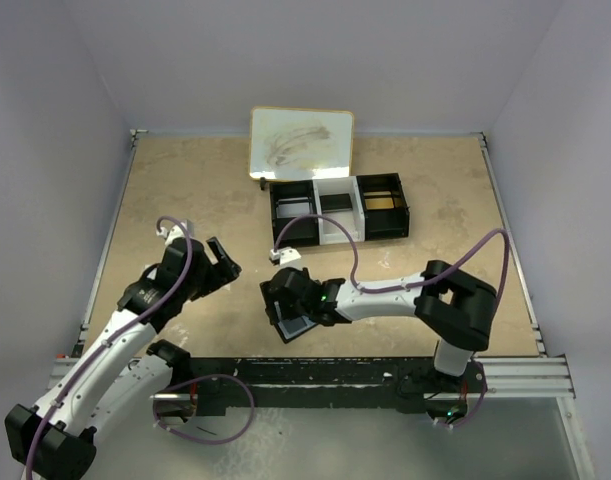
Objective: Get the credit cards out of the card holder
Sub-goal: Adjust the card holder at the center of the board.
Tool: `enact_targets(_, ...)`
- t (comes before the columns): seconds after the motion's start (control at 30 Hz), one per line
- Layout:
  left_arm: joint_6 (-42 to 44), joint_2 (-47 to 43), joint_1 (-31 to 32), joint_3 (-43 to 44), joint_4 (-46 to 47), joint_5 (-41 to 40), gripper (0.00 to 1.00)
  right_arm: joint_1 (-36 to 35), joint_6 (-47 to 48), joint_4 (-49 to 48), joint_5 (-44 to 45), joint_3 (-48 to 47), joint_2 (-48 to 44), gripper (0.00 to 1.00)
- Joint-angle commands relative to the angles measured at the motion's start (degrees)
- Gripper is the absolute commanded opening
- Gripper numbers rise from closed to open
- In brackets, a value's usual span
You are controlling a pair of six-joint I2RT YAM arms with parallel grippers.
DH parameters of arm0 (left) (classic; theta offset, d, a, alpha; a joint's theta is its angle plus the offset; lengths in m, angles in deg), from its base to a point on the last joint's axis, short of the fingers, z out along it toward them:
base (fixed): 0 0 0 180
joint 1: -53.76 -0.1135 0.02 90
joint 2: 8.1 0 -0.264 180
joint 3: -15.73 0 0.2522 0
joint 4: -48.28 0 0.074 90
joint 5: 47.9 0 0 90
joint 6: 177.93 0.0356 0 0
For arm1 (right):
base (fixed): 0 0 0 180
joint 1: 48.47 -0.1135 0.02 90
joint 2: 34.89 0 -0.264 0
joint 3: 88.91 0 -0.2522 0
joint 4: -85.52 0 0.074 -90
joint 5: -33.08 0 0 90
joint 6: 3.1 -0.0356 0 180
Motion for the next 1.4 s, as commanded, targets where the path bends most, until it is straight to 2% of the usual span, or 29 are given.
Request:
enact_targets(0.0,-0.78,-0.91,-0.21,2.81,-0.08,-2.89,0.77,-2.51,-1.78,12.87,6.55,-0.87,5.96,0.74)
enact_targets(0.2,-0.70,-1.63,-0.21,2.64,-1.03,-3.62,0.77,-2.54,-2.56,10.90,4.07,0.46,4.60,0.64)
enact_targets(0.53,-0.59,-1.52,-0.18,1.36,0.88,0.10,0.77,1.17,-1.65,-1.35,-5.87,8.59,-3.16,0.55)
enact_targets(0.77,-2.08,-1.48,-0.23,-2.81,6.71,8.54,0.75,4.66,-1.16,-6.20,-11.09,11.42,-5.90,0.55)
enact_targets(1.07,-4.49,-5.58,0.03,-8.90,10.26,15.77,0.73,6.07,-1.28,-9.64,-15.16,12.74,-5.36,0.55)
enact_targets(1.17,-6.10,-6.24,0.93,-10.75,11.99,17.24,0.69,6.43,-1.50,-9.92,-15.27,12.76,-5.44,0.55)
enact_targets(1.3,-8.63,-7.13,4.60,-13.10,14.88,17.01,0.67,6.84,-1.83,-9.75,-15.10,12.86,-5.36,0.55)
enact_targets(1.37,-10.55,-6.03,9.11,-14.42,18.58,16.38,0.67,6.94,-2.08,-9.74,-14.88,13.09,-5.38,0.55)
